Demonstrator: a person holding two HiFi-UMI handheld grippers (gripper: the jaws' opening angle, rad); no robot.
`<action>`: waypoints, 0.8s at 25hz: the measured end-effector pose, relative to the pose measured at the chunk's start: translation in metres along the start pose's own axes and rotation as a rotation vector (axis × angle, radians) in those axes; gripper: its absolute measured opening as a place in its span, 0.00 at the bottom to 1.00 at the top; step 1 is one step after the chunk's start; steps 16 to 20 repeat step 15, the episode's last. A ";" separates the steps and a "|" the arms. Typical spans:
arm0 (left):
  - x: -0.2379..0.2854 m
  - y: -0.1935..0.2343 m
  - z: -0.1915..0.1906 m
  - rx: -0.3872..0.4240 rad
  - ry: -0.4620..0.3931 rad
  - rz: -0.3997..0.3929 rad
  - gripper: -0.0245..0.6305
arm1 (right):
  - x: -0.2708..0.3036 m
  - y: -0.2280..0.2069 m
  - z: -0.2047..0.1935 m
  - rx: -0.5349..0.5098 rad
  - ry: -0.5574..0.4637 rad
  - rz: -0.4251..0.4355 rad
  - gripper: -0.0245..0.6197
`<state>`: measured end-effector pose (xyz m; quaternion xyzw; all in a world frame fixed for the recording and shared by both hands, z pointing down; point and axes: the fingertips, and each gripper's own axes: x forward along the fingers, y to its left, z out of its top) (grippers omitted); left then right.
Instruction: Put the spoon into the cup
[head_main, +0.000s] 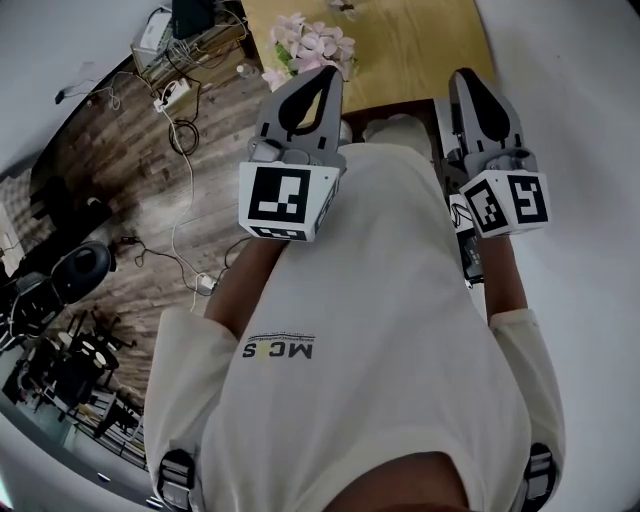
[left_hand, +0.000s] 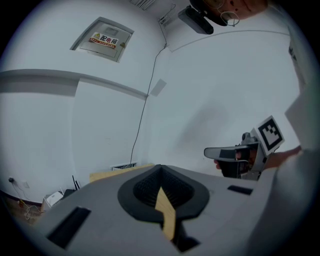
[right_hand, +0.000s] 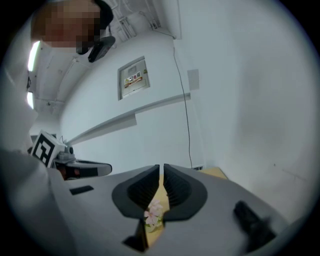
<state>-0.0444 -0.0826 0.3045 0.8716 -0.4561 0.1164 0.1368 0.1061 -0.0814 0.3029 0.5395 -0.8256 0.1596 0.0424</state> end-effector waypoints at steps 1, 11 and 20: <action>0.000 -0.002 -0.001 -0.005 -0.001 -0.004 0.05 | -0.001 0.001 0.001 0.026 -0.002 0.002 0.10; 0.003 -0.005 -0.003 -0.005 0.007 -0.036 0.05 | -0.008 0.001 -0.009 -0.014 0.042 0.020 0.10; 0.005 0.000 -0.006 0.002 0.018 -0.034 0.05 | -0.006 -0.002 -0.010 -0.022 0.032 0.011 0.10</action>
